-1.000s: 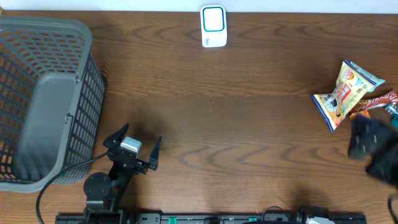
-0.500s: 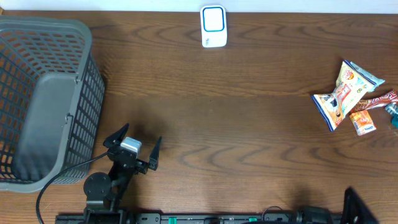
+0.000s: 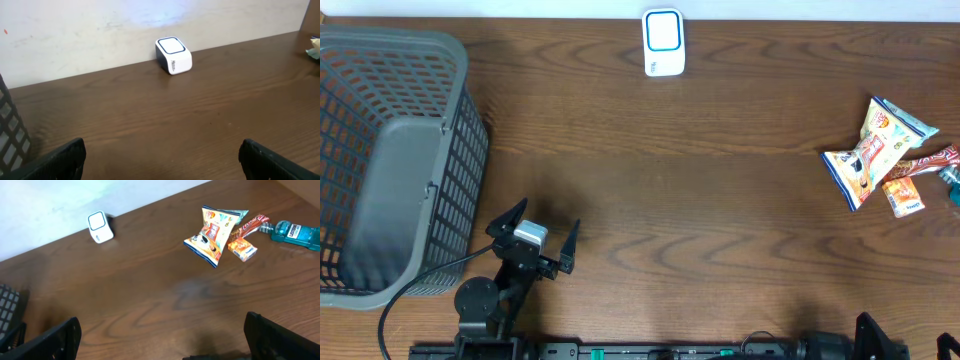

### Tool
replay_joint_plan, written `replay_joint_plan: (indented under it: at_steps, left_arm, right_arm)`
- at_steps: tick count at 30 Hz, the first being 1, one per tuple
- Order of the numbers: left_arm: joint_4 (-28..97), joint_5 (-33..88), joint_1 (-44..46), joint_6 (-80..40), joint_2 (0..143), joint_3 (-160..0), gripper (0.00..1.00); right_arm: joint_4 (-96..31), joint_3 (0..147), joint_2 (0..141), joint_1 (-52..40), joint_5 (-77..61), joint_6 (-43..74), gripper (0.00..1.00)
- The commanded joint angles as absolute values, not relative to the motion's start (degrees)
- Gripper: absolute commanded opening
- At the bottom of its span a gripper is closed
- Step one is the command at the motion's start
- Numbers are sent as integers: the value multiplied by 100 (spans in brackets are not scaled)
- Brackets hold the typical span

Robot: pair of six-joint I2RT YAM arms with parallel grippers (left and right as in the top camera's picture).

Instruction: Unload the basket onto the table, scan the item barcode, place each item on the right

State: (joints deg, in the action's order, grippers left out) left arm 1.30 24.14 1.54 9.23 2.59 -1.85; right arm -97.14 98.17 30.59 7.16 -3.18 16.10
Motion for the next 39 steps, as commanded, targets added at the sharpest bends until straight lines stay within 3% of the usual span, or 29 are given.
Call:
replay_joint_plan:
  at_steps: [1,8,25,39]
  left_arm:
    - [224,2528,119,917,252,-23,98]
    - [224,2528,119,917,252,-23,98]
    - [224,2528,119,917,252,-23,98]
    - [224,2528,119,917,252,-23,98]
  right_arm:
    - [-9721,9795,3063,672,-294,1291,99]
    - [-9229,9382,3041,631,-296,1013,99]
    - [-3389,3953,200,552,-644,1020,99]
    - [392,1035,32,93,-449,554,99]
